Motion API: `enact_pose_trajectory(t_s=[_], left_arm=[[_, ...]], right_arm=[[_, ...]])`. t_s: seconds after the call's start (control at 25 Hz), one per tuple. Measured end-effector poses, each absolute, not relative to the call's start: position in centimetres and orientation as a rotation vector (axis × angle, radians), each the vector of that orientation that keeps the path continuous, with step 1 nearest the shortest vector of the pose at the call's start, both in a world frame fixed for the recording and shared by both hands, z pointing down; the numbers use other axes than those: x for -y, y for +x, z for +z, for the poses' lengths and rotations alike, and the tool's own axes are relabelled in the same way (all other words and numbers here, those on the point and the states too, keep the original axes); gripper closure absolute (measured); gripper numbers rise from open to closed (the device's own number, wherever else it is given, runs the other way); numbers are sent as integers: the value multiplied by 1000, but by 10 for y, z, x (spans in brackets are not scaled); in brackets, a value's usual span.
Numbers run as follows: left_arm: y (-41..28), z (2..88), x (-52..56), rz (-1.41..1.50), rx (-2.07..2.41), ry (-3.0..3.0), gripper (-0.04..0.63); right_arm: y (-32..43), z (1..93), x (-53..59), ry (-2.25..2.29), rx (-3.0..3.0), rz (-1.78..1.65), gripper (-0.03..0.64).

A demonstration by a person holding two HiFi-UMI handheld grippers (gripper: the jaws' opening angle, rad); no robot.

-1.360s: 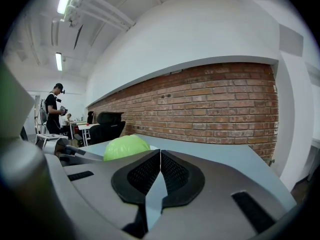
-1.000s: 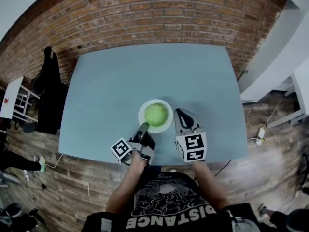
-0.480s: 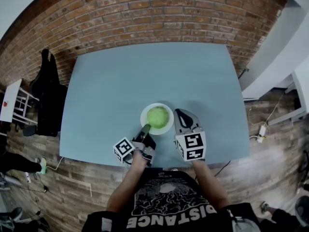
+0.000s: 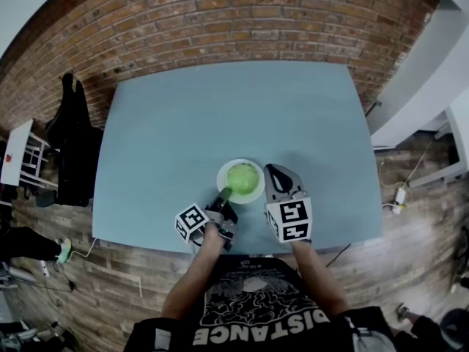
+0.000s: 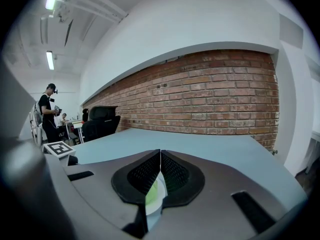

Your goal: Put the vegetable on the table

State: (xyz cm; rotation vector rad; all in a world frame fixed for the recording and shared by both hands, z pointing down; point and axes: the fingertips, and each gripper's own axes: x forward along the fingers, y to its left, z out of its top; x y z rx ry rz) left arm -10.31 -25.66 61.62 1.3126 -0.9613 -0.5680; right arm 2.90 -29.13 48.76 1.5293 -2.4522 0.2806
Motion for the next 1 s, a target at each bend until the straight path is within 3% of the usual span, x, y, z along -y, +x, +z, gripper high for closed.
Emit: enact_pose_trajectory(t_s=[1.0], left_arm=[[-105, 640, 264, -336, 1075, 1308, 568]], right_arm=[[27, 505, 299, 1494, 2433, 326, 607]])
